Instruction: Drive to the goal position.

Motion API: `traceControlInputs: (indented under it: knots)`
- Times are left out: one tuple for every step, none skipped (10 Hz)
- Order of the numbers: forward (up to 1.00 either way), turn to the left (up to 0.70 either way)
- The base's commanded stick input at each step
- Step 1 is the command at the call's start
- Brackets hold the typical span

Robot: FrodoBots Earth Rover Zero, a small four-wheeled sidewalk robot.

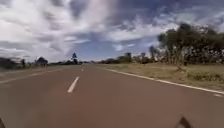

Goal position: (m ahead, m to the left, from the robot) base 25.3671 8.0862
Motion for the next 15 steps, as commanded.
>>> traceControlInputs:
  knots:
    - [1.00,0.00]
    - [1.00,0.00]
    - [1.00,0.00]
    - [1.00,0.00]
    - [1.00,0.00]
    - [1.00,0.00]
    - [1.00,0.00]
    - [1.00,0.00]
    - [1.00,0.00]
    - [1.00,0.00]
    - [1.00,0.00]
    - [1.00,0.00]
    - [1.00,0.00]
    - [1.00,0.00]
    - [1.00,0.00]
